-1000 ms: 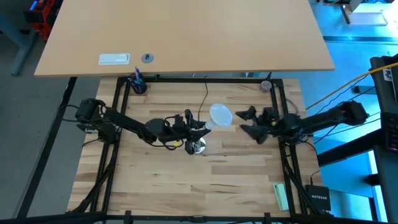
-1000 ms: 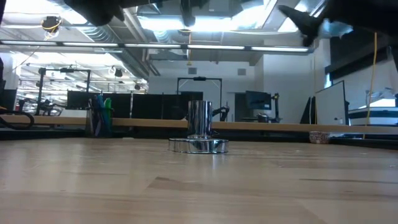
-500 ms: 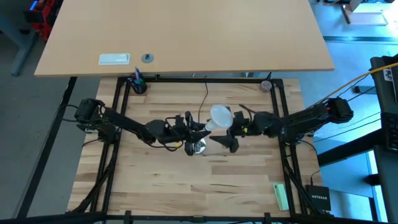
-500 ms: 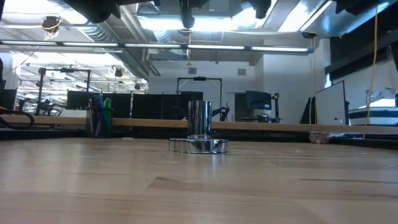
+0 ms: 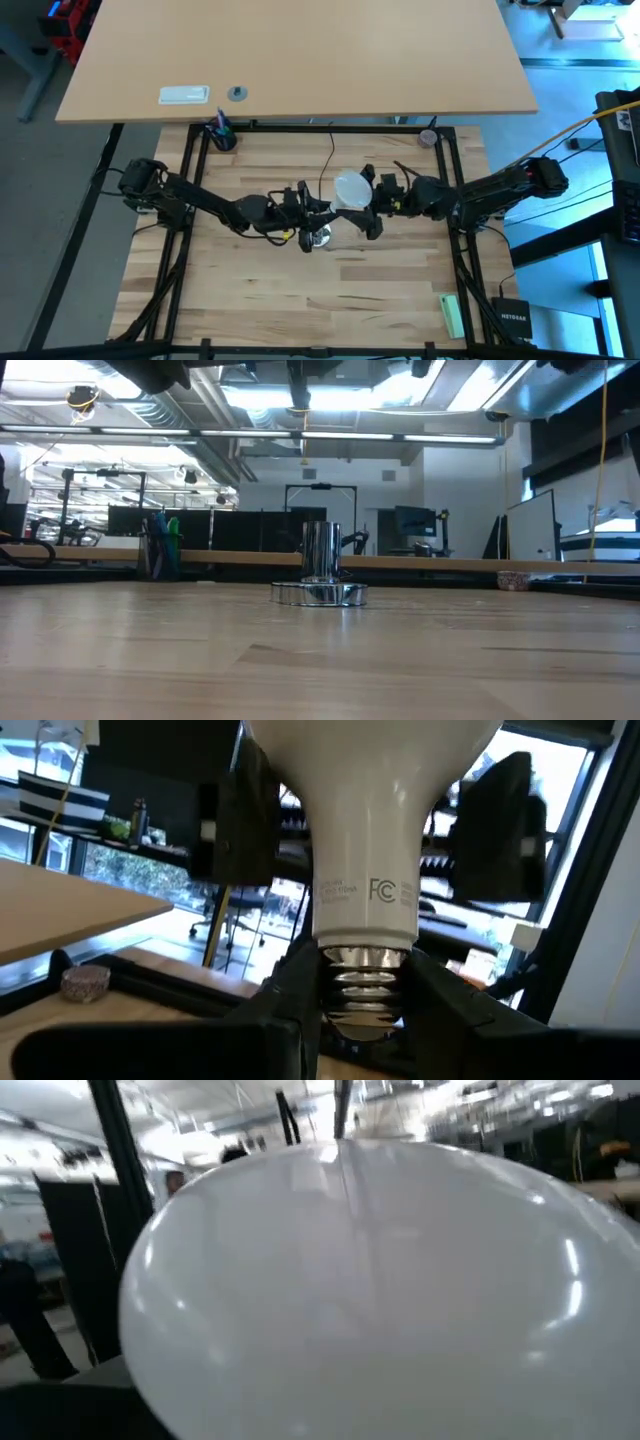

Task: Screw lightbulb
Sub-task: Insert the lightbulb into the lamp

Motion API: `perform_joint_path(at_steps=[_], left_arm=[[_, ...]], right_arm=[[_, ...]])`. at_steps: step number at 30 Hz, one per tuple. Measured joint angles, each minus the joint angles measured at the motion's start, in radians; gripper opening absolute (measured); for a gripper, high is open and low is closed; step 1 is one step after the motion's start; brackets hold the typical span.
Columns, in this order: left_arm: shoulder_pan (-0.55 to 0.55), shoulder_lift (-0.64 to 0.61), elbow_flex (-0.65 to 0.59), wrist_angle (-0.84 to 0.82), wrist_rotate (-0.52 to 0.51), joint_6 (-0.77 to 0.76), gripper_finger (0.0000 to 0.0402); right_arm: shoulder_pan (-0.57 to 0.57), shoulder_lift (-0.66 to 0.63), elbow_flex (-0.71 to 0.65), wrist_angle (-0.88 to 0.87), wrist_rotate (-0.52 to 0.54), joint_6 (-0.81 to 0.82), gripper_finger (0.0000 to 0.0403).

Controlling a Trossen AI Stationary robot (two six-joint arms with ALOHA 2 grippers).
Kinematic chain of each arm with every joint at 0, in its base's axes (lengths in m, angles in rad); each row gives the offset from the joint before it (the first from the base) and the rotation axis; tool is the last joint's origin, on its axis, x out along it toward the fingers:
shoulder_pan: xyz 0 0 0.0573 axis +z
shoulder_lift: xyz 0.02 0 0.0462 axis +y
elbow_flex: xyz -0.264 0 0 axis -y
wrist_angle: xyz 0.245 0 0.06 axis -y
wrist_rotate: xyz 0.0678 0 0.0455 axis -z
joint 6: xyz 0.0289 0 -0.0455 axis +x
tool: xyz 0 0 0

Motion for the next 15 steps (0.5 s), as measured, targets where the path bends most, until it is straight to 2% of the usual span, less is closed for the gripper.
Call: perform_joint_path(at_steps=[7, 15], left_arm=[[0.012, 0.000, -0.001, -0.090, 0.026, 0.017, 0.0092], [0.010, 0.003, -0.003, -0.105, 0.026, 0.010, 0.0092]], right_arm=[[0.000, 0.056, 0.157, -0.283, 0.007, -0.047, 0.0363], [-0.001, 0.090, 0.185, -0.328, 0.003, -0.058, 0.0363]])
